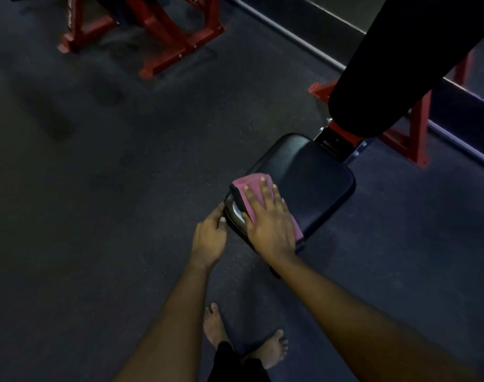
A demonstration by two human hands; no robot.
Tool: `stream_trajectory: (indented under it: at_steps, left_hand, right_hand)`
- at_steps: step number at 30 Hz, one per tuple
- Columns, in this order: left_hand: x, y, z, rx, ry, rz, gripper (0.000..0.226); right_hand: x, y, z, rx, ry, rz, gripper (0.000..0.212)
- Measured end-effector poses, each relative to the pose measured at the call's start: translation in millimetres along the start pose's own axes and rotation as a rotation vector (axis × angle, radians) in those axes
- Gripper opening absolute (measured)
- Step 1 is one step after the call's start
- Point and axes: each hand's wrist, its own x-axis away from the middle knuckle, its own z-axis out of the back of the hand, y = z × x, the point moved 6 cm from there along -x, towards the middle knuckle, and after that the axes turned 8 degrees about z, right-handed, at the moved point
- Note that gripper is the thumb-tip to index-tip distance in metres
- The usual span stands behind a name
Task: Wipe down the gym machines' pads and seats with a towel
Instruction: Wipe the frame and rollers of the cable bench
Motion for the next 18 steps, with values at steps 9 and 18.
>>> stream_trajectory:
  at_steps: [9, 18]
  left_hand:
    - [0, 2, 0, -0.01, 0.01, 0.054, 0.043]
    - [4, 13, 1, -0.092, 0.04, 0.026, 0.041]
  right_hand:
    - [-1, 23, 1, 0.02, -0.007, -0.079, 0.069]
    - [35, 37, -2, 0.01, 0.034, 0.012, 0.073]
